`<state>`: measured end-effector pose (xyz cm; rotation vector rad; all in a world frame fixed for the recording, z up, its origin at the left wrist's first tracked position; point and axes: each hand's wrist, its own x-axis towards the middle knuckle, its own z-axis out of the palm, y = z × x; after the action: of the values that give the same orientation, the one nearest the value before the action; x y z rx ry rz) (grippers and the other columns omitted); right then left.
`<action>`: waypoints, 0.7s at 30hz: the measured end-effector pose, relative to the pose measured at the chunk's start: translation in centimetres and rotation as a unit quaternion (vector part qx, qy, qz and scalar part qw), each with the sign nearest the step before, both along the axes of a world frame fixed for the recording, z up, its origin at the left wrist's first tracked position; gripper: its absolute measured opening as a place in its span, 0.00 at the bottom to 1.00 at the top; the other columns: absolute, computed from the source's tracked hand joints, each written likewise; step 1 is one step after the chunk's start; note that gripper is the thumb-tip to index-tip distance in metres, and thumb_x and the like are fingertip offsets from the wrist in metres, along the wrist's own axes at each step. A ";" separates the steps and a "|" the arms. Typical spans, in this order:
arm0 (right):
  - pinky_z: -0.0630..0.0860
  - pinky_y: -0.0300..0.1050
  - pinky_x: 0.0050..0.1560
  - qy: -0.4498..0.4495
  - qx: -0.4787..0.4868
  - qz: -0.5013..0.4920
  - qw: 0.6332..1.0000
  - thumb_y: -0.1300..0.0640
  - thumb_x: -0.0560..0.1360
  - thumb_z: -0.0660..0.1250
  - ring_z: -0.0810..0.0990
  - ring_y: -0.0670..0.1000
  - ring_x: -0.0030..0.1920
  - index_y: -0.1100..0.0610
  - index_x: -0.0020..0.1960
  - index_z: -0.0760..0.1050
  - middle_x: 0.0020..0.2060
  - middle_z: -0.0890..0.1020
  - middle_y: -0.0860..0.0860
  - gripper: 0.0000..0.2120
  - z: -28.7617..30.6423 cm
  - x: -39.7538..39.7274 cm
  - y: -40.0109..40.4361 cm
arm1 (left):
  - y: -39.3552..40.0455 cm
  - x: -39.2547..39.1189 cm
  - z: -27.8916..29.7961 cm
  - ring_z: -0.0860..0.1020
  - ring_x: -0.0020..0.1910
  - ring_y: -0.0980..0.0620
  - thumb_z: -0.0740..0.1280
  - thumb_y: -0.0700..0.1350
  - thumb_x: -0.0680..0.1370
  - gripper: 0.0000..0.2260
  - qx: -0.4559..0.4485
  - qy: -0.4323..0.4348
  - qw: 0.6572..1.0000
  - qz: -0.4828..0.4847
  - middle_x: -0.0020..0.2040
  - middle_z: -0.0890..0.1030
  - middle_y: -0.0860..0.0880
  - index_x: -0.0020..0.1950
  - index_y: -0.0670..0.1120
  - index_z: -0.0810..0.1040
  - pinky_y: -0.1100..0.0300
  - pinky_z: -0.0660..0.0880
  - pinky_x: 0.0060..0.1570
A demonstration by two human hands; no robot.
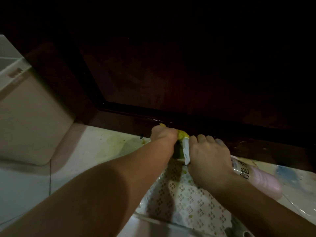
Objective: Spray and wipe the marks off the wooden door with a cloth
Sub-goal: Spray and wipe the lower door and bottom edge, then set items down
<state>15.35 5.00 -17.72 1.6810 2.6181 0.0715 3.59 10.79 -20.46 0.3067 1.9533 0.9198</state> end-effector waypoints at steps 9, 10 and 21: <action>0.60 0.43 0.34 0.089 0.028 -0.021 0.995 0.44 0.76 0.59 0.72 0.49 0.33 0.49 0.43 0.70 0.34 0.74 0.44 0.09 2.9 3.1 -1.7 | -0.4 -1.7 0.8 0.78 0.57 0.44 0.69 0.43 0.77 0.19 -0.066 0.169 0.978 -0.099 0.60 0.78 0.42 0.66 0.41 0.71 0.58 0.68 0.42; 0.59 0.43 0.31 0.120 0.018 -0.038 0.992 0.43 0.76 0.59 0.70 0.47 0.30 0.49 0.39 0.67 0.31 0.72 0.44 0.11 3.4 3.4 -2.0 | -0.4 -1.7 0.9 0.78 0.56 0.44 0.69 0.43 0.77 0.18 -0.064 0.167 0.978 -0.103 0.59 0.78 0.43 0.65 0.41 0.72 0.58 0.69 0.43; 0.67 0.43 0.30 0.494 -0.262 -0.229 0.797 0.47 0.69 0.69 0.75 0.49 0.30 0.55 0.40 0.78 0.32 0.79 0.50 0.11 5.4 2.4 -3.5 | -1.1 -2.8 4.2 0.77 0.57 0.43 0.67 0.41 0.77 0.15 -0.031 0.193 0.974 -0.116 0.59 0.78 0.42 0.63 0.41 0.74 0.54 0.74 0.52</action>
<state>17.78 1.51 -12.28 2.3897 2.1207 -1.7889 0.74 9.73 -16.27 0.7040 2.2336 0.6807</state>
